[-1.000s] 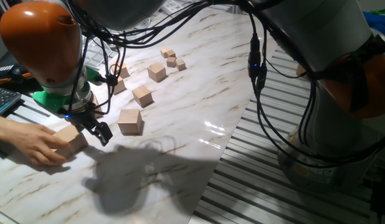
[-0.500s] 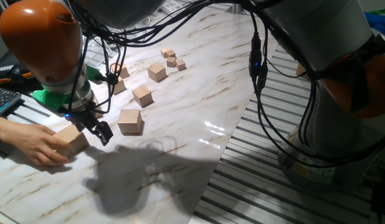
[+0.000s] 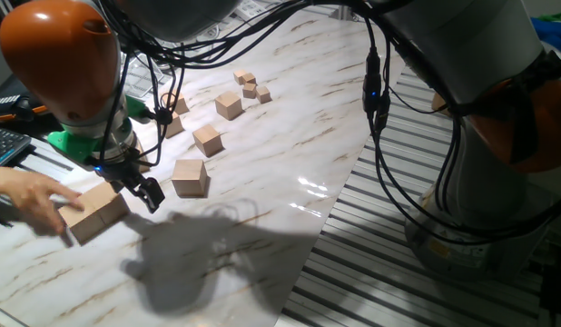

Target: Stack the blocks into a cross shape

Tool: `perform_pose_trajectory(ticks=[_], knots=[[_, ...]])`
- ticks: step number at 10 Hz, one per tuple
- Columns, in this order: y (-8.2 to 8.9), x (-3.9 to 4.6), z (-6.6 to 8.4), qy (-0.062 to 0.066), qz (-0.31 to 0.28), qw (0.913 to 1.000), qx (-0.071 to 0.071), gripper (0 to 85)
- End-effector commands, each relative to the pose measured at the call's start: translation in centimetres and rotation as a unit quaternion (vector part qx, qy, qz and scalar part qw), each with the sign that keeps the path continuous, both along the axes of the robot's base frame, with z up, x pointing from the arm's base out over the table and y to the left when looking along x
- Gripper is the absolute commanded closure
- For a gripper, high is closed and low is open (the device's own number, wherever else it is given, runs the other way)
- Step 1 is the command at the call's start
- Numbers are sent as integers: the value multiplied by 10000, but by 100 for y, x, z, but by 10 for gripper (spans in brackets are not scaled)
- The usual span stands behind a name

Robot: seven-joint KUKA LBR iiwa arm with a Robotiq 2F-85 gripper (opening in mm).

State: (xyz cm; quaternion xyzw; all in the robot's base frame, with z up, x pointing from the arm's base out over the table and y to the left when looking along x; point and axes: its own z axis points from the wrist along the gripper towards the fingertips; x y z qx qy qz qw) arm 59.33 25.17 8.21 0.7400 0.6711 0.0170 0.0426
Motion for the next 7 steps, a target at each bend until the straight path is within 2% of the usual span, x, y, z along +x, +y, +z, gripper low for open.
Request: perform_pose_trajectory(ticks=[1,7], knots=[[-4,-2,0,3,-8,10000,-11,0],[-4,0,-5,-32,63,10000,-9,0]])
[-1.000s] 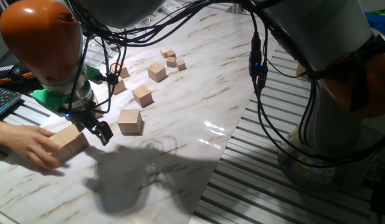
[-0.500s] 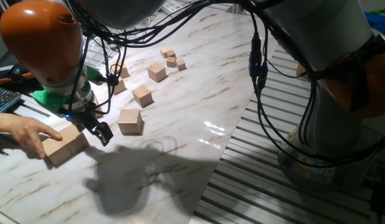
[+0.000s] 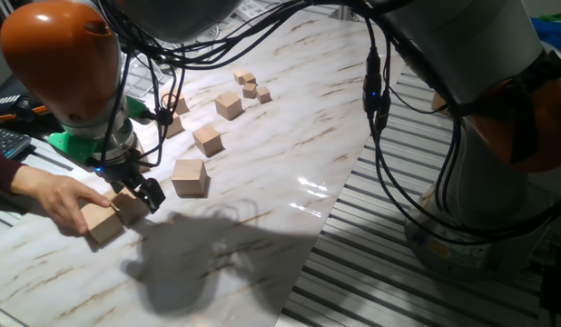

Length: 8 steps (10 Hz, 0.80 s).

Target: Stack the blocks into a cross shape

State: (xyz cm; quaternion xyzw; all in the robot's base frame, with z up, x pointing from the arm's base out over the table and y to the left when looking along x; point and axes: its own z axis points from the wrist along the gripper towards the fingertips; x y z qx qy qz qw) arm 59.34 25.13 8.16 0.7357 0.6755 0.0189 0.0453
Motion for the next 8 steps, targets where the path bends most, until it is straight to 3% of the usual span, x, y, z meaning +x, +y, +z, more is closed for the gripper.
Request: perform_pose_trajectory(ticks=[1,8], knots=[[1,1,-2,-1,1,10000,0,0],[12,-7,2,-17,-6,10000,1,0]])
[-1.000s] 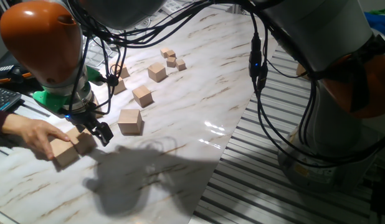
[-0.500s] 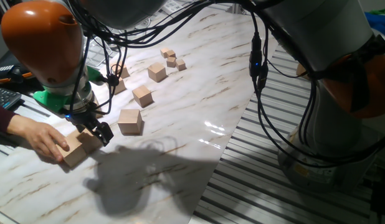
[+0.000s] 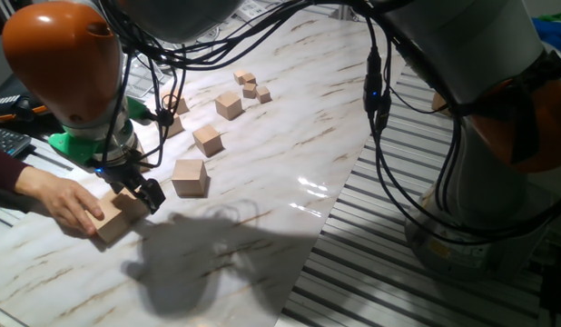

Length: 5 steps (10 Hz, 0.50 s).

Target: Stack the blocks into a cross shape

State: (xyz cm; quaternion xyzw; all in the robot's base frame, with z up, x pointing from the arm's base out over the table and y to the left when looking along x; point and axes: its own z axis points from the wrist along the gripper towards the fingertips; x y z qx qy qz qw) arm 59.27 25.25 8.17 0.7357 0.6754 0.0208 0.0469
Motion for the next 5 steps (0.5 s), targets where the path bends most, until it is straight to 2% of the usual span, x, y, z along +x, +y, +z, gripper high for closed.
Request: perform_pose_trajectory(ticks=[1,5], knots=[[1,2,-1,-8,3,10000,-1,0],[0,2,-6,-1,-21,10000,-22,0]])
